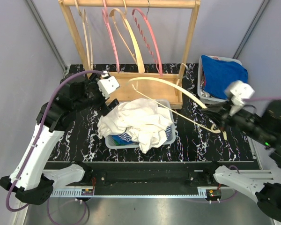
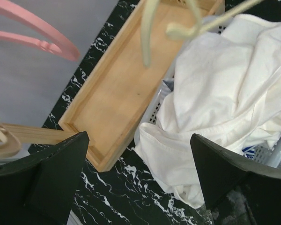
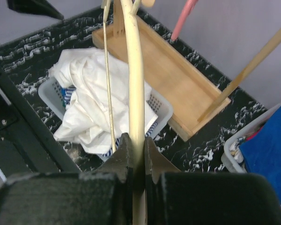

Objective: Remove the tank top from the hanger
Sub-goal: Reset both arms

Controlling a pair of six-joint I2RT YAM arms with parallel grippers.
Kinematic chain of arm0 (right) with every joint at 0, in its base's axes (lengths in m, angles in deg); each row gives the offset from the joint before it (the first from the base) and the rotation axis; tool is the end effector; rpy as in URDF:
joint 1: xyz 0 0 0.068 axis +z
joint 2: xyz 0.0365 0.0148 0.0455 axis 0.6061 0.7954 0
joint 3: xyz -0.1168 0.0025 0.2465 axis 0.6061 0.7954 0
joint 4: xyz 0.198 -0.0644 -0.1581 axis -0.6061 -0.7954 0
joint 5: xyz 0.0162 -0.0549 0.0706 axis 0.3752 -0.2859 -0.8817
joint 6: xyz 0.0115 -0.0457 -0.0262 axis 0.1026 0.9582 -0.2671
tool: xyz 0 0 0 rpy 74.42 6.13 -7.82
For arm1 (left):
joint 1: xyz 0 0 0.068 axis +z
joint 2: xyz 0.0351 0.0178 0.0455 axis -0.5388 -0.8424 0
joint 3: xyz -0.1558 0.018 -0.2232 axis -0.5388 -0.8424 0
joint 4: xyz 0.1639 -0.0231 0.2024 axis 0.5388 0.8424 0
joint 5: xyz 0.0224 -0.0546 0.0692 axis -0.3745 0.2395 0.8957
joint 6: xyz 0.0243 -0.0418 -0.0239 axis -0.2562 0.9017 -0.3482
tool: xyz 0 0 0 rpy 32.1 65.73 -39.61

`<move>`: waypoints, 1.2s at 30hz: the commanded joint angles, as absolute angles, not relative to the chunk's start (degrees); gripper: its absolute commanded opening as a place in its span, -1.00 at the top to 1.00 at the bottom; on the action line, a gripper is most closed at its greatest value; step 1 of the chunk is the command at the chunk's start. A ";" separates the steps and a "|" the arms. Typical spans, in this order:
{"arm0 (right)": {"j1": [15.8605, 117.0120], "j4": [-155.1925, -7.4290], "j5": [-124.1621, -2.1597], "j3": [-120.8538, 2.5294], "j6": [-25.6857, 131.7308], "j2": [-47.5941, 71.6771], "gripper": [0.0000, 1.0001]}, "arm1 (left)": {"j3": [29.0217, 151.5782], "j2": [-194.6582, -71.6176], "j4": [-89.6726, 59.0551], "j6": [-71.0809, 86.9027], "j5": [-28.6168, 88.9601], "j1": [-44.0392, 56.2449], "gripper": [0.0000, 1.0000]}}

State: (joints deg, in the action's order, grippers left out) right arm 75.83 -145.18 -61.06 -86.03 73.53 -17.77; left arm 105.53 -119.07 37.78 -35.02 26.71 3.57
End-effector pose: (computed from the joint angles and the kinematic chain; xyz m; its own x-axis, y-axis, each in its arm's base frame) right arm 0.0512 0.0451 0.5229 -0.0098 -0.3089 -0.9510 -0.7161 0.6660 -0.2089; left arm 0.1590 -0.0965 0.4608 0.0163 0.5735 -0.8190 0.7351 0.5483 0.3986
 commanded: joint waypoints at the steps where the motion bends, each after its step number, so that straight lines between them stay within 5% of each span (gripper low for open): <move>1: 76.24 -133.38 -57.47 -87.77 70.92 -27.89 1.00 | 103.74 -117.33 35.13 -33.73 22.97 4.48 -0.98; 8: 76.16 -131.53 -28.32 -90.93 73.11 -18.08 1.00 | 101.72 -116.09 35.22 -33.99 19.98 5.09 -0.98; 36: 76.24 -113.15 -20.71 -101.90 81.28 14.79 1.00 | 99.78 -115.83 35.66 -30.83 8.90 5.09 -0.98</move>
State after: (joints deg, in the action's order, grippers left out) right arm 75.94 -120.64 -21.72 -95.82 79.28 10.92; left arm 97.72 -116.04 38.13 -32.14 13.16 4.88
